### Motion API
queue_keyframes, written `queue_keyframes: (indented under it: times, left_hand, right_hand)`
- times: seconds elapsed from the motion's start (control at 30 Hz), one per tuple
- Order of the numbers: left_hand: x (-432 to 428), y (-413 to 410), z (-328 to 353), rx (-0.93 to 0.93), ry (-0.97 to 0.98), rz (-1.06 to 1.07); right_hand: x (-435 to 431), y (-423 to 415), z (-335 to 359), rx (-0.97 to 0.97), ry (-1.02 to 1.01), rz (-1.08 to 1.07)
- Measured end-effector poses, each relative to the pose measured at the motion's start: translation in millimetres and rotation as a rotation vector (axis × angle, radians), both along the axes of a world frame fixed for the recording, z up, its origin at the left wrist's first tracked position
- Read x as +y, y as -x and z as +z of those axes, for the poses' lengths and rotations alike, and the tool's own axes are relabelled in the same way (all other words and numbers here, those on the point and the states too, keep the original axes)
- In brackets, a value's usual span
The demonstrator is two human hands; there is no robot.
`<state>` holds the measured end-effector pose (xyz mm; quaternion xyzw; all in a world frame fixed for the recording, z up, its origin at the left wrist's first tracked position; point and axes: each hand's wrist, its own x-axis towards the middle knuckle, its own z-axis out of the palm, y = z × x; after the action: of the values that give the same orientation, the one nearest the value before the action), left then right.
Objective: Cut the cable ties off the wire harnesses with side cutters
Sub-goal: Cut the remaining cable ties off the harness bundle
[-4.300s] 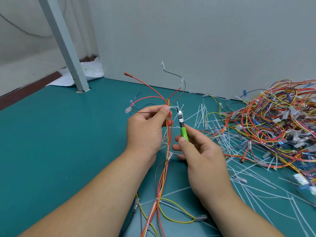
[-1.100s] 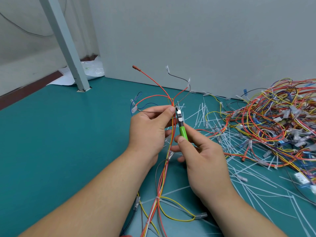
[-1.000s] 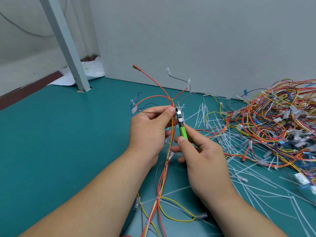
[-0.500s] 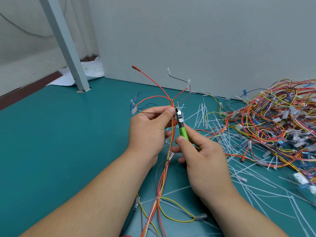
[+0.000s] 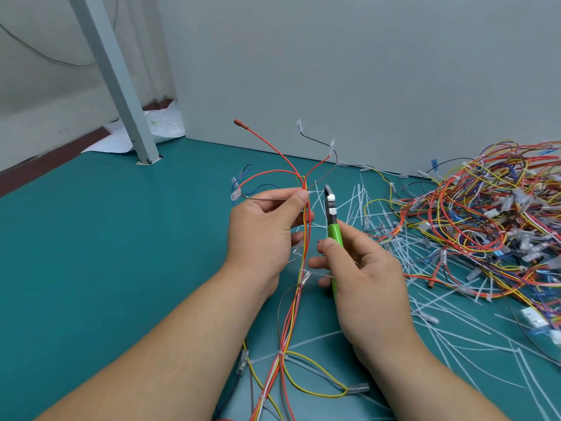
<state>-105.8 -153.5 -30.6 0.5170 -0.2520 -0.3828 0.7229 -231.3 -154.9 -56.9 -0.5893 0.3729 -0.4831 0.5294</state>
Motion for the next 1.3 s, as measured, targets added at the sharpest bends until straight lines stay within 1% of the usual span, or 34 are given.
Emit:
queue_keyframes:
  times: [0.13, 0.2, 0.37, 0.5, 0.67, 0.83, 0.9, 1.0, 1.1, 1.23, 1.3]
  left_hand:
    - [-1, -2, -1, -0.008, -0.011, 0.014]
    - [-1, -4, 0, 0.006, -0.007, 0.018]
    - [2, -7, 5, 0.023, 0.024, -0.016]
    - [9, -11, 11, 0.02, 0.033, -0.101]
    - [19, -15, 19, -0.12, -0.003, -0.265]
    - [29, -21, 24, -0.425, -0.164, -0.39]
    - [32, -20, 24, -0.499, -0.229, -0.45]
    - [34, -19, 24, -0.535, -0.282, -0.457]
    - [34, -21, 23, -0.522, -0.308, -0.45]
    - [33, -20, 22, -0.499, -0.296, -0.413]
    - [31, -21, 21, -0.497, -0.273, -0.362]
  right_hand:
    - [-3, 2, -3, -0.09, -0.076, -0.015]
    - [-3, 3, -3, -0.11, -0.082, 0.033]
    - [1, 3, -4, -0.008, -0.019, 0.227]
    - [2, 4, -3, -0.035, -0.014, 0.247]
    - [3, 5, -2, -0.084, -0.016, 0.237]
    - [1, 5, -1, -0.129, 0.006, 0.165]
    - [0, 4, -1, -0.155, 0.03, 0.167]
    - [1, 4, -1, -0.176, 0.045, 0.185]
    - [2, 4, 1, -0.19, 0.051, 0.195]
    - [3, 4, 0, -0.205, 0.056, 0.224]
    - [2, 5, -2, -0.164, 0.072, 0.204]
